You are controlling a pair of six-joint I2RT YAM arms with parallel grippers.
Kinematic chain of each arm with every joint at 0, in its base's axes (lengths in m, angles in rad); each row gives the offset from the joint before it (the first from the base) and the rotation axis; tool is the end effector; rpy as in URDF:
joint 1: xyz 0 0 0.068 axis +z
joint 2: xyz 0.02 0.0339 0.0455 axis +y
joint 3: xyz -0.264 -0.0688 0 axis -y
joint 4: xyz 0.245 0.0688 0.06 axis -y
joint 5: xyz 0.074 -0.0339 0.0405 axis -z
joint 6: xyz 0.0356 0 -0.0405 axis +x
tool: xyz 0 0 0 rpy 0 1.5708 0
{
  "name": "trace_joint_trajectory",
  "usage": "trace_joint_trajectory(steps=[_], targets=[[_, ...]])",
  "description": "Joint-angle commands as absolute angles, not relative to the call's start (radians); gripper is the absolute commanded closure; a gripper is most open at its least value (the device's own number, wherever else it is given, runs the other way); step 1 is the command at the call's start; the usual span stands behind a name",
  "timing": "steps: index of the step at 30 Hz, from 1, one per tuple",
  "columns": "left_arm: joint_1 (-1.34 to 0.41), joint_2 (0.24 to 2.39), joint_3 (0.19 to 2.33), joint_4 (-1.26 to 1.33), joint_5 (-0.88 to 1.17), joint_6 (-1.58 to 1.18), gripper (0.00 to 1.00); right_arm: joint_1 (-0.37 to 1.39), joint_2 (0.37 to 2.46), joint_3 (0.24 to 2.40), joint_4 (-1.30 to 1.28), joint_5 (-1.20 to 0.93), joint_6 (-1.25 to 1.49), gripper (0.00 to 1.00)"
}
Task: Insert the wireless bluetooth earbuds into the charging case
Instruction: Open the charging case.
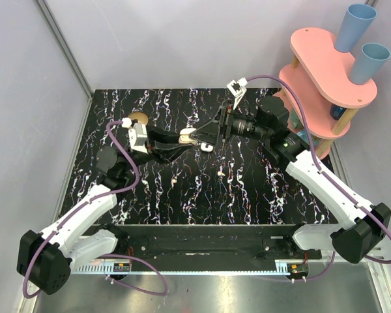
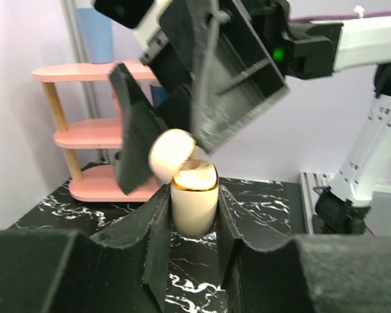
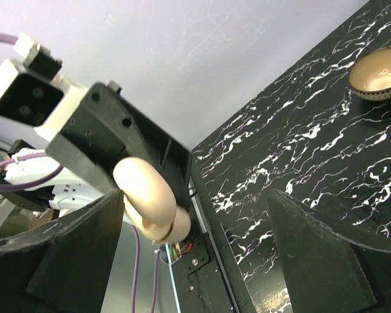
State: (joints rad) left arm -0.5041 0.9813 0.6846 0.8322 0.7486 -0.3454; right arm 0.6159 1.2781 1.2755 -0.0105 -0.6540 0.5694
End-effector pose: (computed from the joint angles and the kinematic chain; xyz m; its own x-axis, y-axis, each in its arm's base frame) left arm 0.1732 -0.1232 0.3698 0.1271 -0.3534 -0.9268 0.9665 0.2541 0.0356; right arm 0.2252 0.1859 0.4243 -0.5239 0.1534 -0.8379 -0.7986 0.2537 0.5458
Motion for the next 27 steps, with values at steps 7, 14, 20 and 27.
trace_joint_trajectory(steps=[7,14,20,27], targets=[[-0.519,0.937,0.678,0.897,0.839,-0.336,1.00,0.611,1.304,1.316,0.069,-0.610,0.600,0.04],[-0.518,0.925,0.672,0.798,0.689,-0.301,1.00,0.611,1.295,1.308,0.109,-0.672,0.600,0.03],[-0.518,0.925,0.667,0.788,0.644,-0.288,1.00,0.612,1.287,1.299,0.126,-0.690,0.604,0.03],[-0.518,0.928,0.664,0.782,0.617,-0.293,1.00,0.611,1.272,1.286,0.127,-0.672,0.598,0.03]])
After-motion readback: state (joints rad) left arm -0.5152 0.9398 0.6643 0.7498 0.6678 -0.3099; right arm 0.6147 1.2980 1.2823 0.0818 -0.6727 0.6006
